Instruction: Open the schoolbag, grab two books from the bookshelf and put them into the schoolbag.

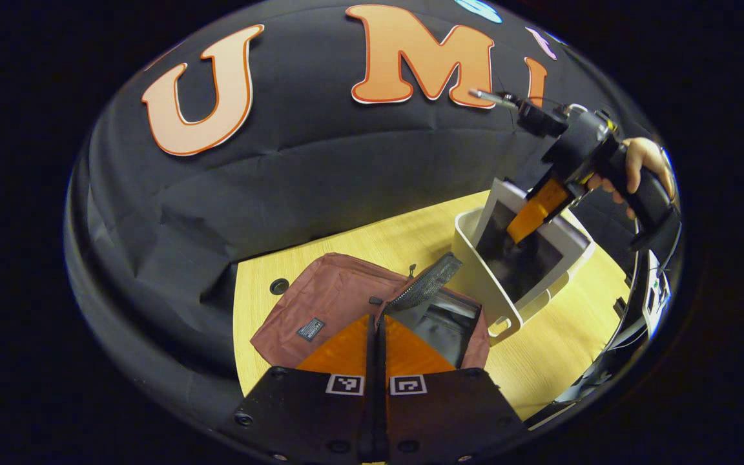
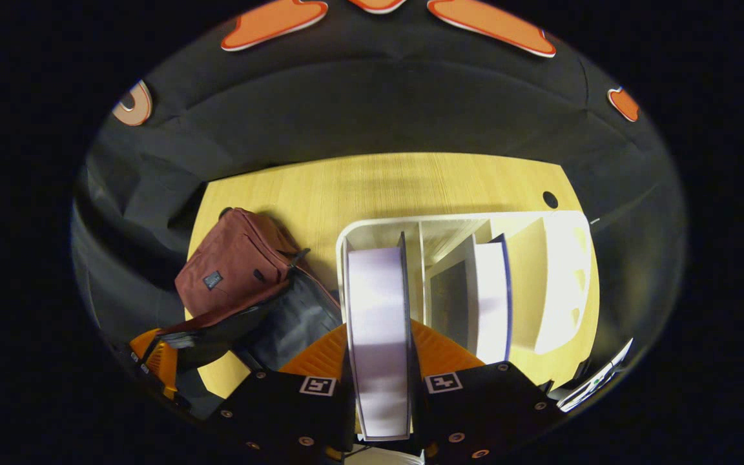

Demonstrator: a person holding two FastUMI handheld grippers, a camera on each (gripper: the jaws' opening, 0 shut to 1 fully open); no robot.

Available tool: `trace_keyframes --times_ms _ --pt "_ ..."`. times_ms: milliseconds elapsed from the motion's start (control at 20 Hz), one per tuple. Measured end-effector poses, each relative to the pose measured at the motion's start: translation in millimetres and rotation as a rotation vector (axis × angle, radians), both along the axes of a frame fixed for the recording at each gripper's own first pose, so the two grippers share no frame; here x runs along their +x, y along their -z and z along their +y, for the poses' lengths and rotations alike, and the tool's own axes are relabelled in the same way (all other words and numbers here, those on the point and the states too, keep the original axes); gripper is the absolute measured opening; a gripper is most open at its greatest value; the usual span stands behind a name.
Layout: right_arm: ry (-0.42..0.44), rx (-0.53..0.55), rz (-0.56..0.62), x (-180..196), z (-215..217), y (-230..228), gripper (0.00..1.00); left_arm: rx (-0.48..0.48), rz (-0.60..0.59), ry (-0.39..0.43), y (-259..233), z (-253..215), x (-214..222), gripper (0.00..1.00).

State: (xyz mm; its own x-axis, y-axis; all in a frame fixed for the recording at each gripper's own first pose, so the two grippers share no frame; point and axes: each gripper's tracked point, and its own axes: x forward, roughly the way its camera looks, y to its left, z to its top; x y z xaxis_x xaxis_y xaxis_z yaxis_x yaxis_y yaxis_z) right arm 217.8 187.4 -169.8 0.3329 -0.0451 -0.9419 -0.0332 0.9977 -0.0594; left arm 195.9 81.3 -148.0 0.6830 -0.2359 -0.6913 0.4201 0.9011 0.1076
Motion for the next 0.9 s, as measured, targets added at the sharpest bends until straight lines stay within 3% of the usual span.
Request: trace_keyframes --times_ms 300,600,750,900 --pt "-0.067 -0.027 -0.135 -29.3 -5.6 -88.4 0.35 0.008 -0.011 0.014 -2.8 -4.6 -3.2 0.01" --pt "-0.028 0.150 -0.315 -97.6 -7.2 -173.1 0.34 0.002 -0.020 0.028 -2.4 -4.4 -6.2 0.01" --pt "0.085 0.345 -0.399 -142.0 -4.9 -176.7 0.34 0.003 -0.026 0.042 -3.1 -6.7 -9.4 0.01" --pt "0.219 0.539 -0.426 -172.9 2.0 -139.3 0.34 0.001 -0.043 0.055 -8.1 -11.9 -10.0 0.01"
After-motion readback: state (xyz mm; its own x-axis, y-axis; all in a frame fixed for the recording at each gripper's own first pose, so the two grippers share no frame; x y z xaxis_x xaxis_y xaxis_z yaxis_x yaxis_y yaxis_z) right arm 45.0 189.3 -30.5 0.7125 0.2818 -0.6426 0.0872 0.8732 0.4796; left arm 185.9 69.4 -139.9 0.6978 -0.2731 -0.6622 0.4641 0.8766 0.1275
